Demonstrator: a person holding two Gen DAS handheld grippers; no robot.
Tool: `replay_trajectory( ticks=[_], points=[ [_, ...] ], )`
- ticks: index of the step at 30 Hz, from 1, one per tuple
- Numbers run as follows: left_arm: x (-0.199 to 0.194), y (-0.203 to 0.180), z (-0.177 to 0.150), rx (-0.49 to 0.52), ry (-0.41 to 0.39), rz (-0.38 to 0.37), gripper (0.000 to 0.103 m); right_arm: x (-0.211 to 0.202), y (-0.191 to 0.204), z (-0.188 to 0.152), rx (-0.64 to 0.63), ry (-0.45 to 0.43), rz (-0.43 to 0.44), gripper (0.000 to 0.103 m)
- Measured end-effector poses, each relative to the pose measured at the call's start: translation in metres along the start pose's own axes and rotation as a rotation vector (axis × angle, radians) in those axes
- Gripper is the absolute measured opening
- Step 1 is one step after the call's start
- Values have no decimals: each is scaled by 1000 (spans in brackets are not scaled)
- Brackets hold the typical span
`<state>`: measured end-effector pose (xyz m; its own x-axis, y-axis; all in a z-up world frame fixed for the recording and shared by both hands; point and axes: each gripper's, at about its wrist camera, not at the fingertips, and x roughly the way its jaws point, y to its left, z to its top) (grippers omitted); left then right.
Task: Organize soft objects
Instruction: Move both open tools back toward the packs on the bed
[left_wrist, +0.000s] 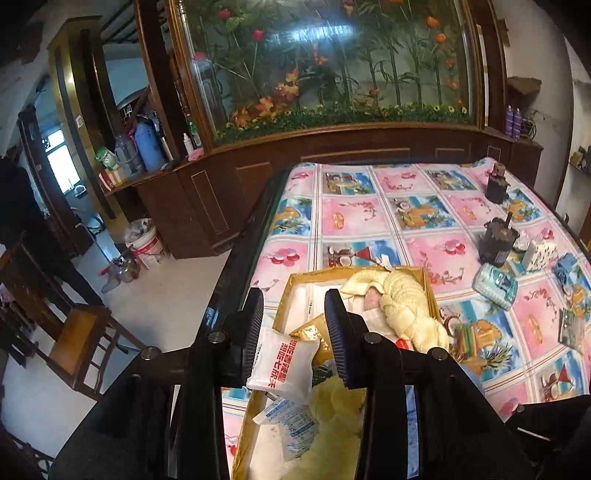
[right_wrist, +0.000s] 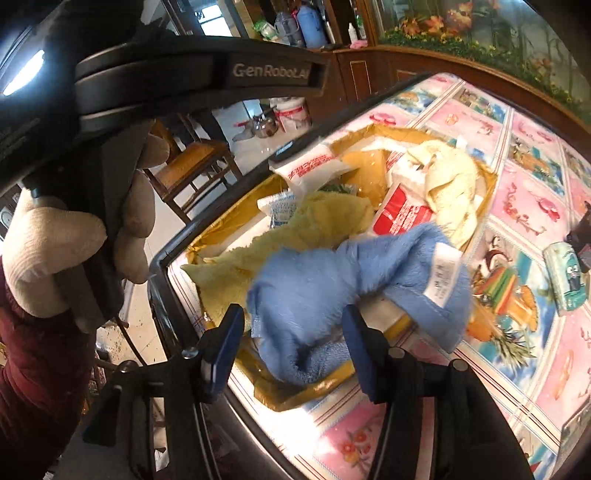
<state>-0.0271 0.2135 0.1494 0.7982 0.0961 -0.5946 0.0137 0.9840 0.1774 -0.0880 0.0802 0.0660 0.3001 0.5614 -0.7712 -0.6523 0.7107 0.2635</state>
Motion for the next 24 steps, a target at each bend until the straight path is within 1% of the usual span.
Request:
replay_trajectory(
  ticks=[2, 6, 9, 12, 16, 20, 22, 24],
  points=[
    [-12, 1, 2, -30, -25, -7, 34, -15, -2, -2, 4, -41, 7, 56],
    [-39, 2, 1, -81, -58, -46, 34, -51, -2, -11, 26, -117, 23, 56],
    [-54, -6, -2, -110, -56, -106, 34, -72, -15, -26, 71, -157, 18, 56],
    [-63, -28, -6, -101, -47, -174, 34, -84, -40, -41, 140, -190, -6, 56],
    [-67, -74, -10, -71, -10, -288, 34, -110, -84, -68, 250, -226, -65, 56],
    [-64, -115, -17, -41, 7, -348, 34, -147, -136, -97, 379, -303, -162, 56],
    [-56, -130, -21, -47, 42, -398, 34, -166, -163, -111, 461, -339, -214, 56],
    [-46, -145, -28, -48, 76, -433, 34, -181, -190, -123, 524, -363, -268, 57]
  ],
)
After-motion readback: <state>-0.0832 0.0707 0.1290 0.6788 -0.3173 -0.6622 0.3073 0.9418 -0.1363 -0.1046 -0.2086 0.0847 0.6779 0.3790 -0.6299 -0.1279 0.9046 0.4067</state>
